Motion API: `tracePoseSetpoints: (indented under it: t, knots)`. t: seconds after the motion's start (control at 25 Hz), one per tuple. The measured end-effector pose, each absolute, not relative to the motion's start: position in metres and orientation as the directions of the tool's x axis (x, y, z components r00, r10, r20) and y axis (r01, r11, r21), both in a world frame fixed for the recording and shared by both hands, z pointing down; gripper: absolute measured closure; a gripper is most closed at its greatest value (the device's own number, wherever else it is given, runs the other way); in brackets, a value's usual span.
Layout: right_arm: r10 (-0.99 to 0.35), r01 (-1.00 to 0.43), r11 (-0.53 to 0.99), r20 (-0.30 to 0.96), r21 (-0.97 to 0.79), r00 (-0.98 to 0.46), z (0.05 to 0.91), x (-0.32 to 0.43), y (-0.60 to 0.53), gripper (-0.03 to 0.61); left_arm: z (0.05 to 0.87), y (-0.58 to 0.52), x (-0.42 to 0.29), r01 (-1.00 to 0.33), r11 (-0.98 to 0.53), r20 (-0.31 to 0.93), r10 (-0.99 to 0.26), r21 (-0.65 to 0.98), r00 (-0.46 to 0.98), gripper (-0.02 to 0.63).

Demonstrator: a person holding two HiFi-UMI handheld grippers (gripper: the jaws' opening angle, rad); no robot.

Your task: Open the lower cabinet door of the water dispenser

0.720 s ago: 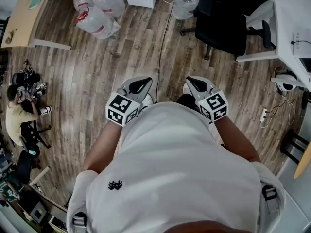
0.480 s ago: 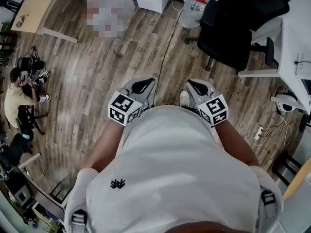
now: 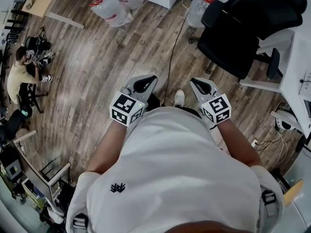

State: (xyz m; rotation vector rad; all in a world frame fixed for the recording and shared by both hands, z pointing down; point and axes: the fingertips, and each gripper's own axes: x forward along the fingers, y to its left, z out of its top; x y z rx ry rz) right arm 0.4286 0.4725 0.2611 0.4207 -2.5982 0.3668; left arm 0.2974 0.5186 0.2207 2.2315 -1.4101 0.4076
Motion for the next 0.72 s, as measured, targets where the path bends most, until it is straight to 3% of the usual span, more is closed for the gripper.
tracePoseSetpoints:
  t: [0.36, 0.72]
  knots:
    - [-0.211, -0.346, 0.918, 0.505, -0.191, -0.837, 0.282, 0.341, 0.411, 0.535, 0.241, 0.456, 0.224, -0.899, -0.362, 0.492, -0.753, 0.246, 0.437, 0.555]
    - [-0.319, -0.476, 0.869, 0.578, -0.139, -0.751, 0.294, 0.237, 0.294, 0.534, 0.232, 0.342, 0.109, -0.825, -0.52, 0.481, -0.677, 0.223, 0.557, 0.555]
